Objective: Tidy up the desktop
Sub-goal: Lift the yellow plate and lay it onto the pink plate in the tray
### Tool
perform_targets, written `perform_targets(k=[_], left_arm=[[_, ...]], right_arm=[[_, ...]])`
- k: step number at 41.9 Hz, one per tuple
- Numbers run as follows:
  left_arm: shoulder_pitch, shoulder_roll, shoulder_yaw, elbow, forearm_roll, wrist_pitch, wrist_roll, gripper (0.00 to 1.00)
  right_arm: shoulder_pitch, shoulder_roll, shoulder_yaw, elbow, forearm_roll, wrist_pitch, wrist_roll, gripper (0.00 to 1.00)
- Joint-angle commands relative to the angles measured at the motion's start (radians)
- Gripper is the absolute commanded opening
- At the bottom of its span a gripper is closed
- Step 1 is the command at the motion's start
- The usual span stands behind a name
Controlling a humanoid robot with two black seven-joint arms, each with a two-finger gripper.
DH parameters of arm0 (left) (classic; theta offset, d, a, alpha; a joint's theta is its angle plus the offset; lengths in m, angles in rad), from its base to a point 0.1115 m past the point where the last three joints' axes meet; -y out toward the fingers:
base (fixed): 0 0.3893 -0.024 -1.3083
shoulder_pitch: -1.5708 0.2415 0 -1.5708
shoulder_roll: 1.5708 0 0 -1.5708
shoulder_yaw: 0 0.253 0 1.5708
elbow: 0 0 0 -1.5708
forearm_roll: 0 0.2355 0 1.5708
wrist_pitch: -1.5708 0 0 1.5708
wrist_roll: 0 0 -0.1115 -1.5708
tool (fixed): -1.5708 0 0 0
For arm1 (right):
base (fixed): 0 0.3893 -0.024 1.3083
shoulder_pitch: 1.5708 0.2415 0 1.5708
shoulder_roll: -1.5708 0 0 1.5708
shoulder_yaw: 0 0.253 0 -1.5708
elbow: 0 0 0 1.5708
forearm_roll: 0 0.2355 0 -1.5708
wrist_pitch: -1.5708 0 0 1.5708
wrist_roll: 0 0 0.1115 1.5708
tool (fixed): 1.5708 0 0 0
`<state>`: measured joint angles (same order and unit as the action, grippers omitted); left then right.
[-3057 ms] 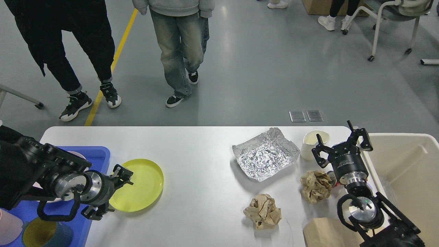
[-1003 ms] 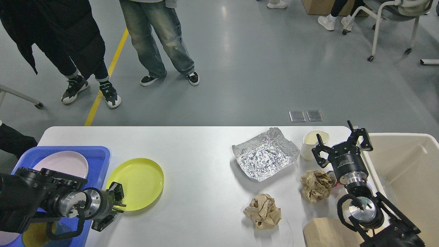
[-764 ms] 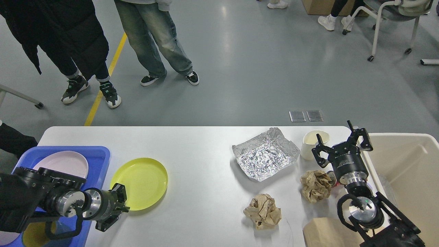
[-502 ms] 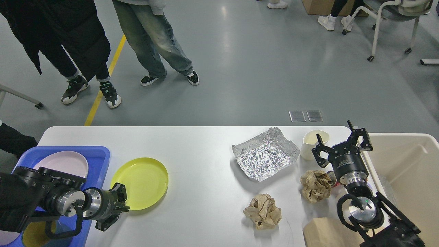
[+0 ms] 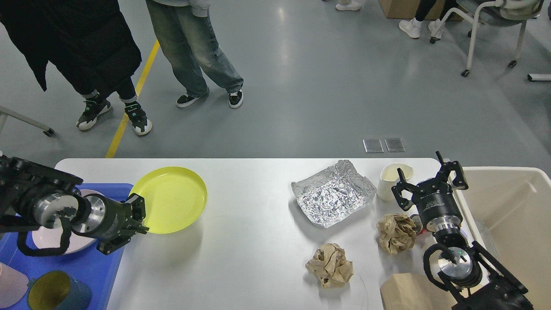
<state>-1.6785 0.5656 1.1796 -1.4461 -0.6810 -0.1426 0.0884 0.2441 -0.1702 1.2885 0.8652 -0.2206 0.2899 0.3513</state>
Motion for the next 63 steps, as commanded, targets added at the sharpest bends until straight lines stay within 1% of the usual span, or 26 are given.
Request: perform_targets(k=[1,5,10,11,15,17,25,33,34,39,43,48,51,52,58,63], left_arm=[[-0.203,0.010,0.110,-0.106,0.000,-0.057,0.001,0.00],[-0.329,0.005,0.182,-0.166,0.000,-0.113,-0.001,0.00],[-0.460,-0.022,0.258,-0.218,0.000,-0.225,-0.001,0.00],[-0.510,-0.047,0.290,-0.234,0.000,-0.268,-0.001,0.00],[-0.590,-0.073,0.347,-0.251,-0.002,-0.347,-0.003,0.00],[-0.604,-0.073,0.360,-0.251,-0.002,-0.367,-0.003,0.00],[-0.607,-0.072,0.385,-0.246,0.006,-0.394,-0.001,0.00],[-0.613,-0.070,0.455,-0.217,0.040,-0.508,-0.009,0.00],[-0.613,-0.067,0.463,-0.212,0.040,-0.511,-0.010,0.00],[-0.604,-0.032,0.520,-0.159,0.044,-0.511,-0.009,0.00],[-0.589,0.022,0.549,-0.106,0.046,-0.512,-0.007,0.00],[-0.524,0.112,0.548,-0.015,0.070,-0.515,0.004,0.00],[-0.475,0.167,0.537,0.048,0.107,-0.523,0.002,0.00],[-0.443,0.201,0.516,0.093,0.130,-0.531,0.002,0.00],[-0.310,0.313,0.427,0.239,0.155,-0.551,0.007,0.00],[-0.152,0.356,0.330,0.360,0.155,-0.549,0.030,0.00]], right_arm=[[0.000,0.000,0.000,0.001,0.000,0.000,0.000,1.00],[0.000,0.000,0.000,0.000,0.001,0.000,0.000,1.00],[0.000,-0.002,0.000,0.000,0.000,0.000,0.000,1.00],[0.000,0.000,0.000,0.000,0.000,0.000,0.000,1.00],[0.000,0.000,0.000,0.001,0.000,0.000,0.000,1.00],[0.000,0.000,0.000,0.000,0.000,0.000,0.000,1.00],[0.000,0.000,0.000,0.001,0.000,0.000,0.000,1.00],[0.000,0.000,0.000,0.001,0.000,0.000,0.000,1.00],[0.000,-0.002,0.000,0.000,0.000,0.000,0.000,1.00],[0.000,-0.002,0.000,0.001,0.000,0.000,0.000,1.00],[0.000,0.000,0.000,0.001,0.000,0.000,0.000,1.00],[0.000,0.000,0.000,0.001,0.000,0.000,0.000,1.00],[0.000,0.000,0.000,0.001,0.000,0.000,0.000,1.00],[0.000,-0.002,0.000,0.001,0.000,0.000,0.000,1.00],[0.000,0.000,0.000,0.001,0.001,0.000,0.000,1.00],[0.000,-0.002,0.000,0.001,0.000,0.000,0.000,1.00]])
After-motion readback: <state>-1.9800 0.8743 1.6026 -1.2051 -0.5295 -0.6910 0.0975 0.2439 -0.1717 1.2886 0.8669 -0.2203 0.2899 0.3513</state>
